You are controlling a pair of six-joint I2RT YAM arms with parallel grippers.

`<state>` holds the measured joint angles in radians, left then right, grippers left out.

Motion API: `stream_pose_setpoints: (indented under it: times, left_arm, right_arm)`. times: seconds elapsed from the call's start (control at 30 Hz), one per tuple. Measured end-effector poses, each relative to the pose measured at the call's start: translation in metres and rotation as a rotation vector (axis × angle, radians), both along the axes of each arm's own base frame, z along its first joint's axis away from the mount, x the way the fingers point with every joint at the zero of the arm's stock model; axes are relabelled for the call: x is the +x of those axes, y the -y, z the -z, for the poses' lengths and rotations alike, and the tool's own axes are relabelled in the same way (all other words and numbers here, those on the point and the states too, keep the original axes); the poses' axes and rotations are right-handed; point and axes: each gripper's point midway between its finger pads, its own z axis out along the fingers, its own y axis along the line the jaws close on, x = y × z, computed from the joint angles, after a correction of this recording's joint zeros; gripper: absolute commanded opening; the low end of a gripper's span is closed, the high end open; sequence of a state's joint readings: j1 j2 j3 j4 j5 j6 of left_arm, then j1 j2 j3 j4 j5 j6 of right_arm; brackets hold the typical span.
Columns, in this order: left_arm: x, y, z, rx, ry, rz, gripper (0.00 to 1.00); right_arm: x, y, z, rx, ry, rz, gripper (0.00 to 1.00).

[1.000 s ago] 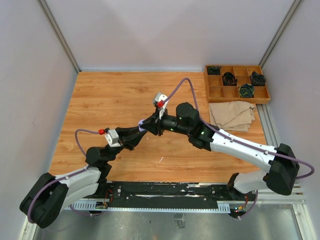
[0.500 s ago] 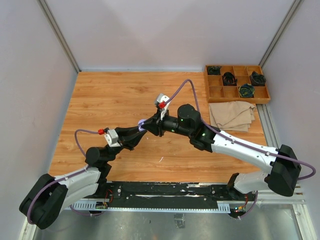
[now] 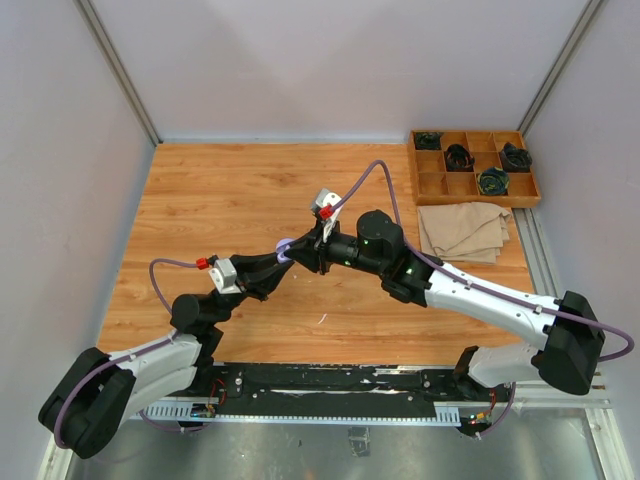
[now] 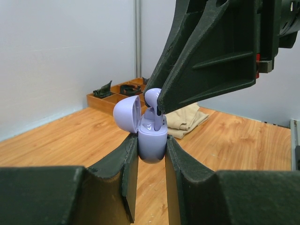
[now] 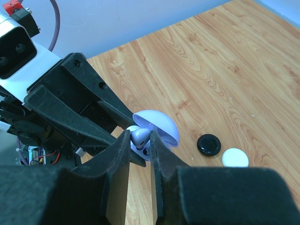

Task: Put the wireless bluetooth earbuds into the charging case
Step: Place the earbud in the charging case.

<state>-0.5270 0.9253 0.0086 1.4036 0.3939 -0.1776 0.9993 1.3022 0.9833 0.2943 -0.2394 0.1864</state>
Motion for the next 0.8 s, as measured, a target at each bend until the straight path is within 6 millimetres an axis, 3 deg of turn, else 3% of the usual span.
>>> stream_pose_setpoints:
  times: [0.4, 0.8]
  left_arm:
    - [0.000, 0.001, 0.001, 0.002, -0.004, 0.005, 0.00]
    - [-0.002, 0.004, 0.005, 0.013, -0.010, 0.025, 0.00]
  right_arm:
    - [0.003, 0.003, 0.005, -0.021, 0.000, 0.021, 0.34]
    - [-0.003, 0.018, 0.008, -0.139, 0.061, -0.030, 0.72]
